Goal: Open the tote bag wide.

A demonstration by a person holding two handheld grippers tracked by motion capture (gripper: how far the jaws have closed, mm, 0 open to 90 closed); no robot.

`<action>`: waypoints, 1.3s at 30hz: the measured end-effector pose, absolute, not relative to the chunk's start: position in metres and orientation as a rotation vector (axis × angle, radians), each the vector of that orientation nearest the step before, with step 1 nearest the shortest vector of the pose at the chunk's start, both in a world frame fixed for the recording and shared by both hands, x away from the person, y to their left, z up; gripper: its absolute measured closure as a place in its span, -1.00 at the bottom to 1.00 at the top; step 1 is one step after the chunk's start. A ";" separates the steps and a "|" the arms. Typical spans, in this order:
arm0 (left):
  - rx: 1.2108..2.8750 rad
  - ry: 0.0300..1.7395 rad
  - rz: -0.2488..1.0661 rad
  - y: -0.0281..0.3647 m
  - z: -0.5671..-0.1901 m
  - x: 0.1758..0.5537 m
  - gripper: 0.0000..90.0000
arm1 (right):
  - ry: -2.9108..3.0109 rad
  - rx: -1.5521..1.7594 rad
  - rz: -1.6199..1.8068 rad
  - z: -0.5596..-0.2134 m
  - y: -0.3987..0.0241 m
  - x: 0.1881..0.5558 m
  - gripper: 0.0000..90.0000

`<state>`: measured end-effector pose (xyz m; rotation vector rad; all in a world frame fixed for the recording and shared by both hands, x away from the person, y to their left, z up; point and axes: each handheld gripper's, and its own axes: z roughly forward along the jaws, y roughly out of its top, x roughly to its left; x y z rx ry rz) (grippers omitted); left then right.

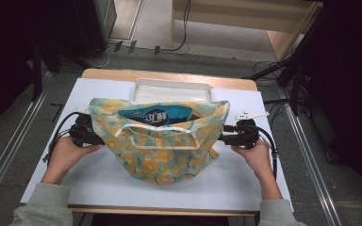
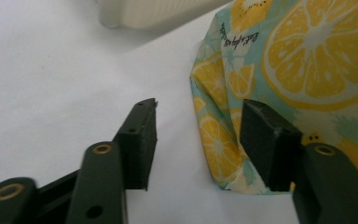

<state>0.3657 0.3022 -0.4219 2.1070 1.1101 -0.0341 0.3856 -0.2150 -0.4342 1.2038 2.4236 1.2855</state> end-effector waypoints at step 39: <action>2.114 1.097 -0.057 0.305 -0.421 0.369 -0.07 | 2.502 1.151 1.306 -0.430 -0.210 0.385 0.16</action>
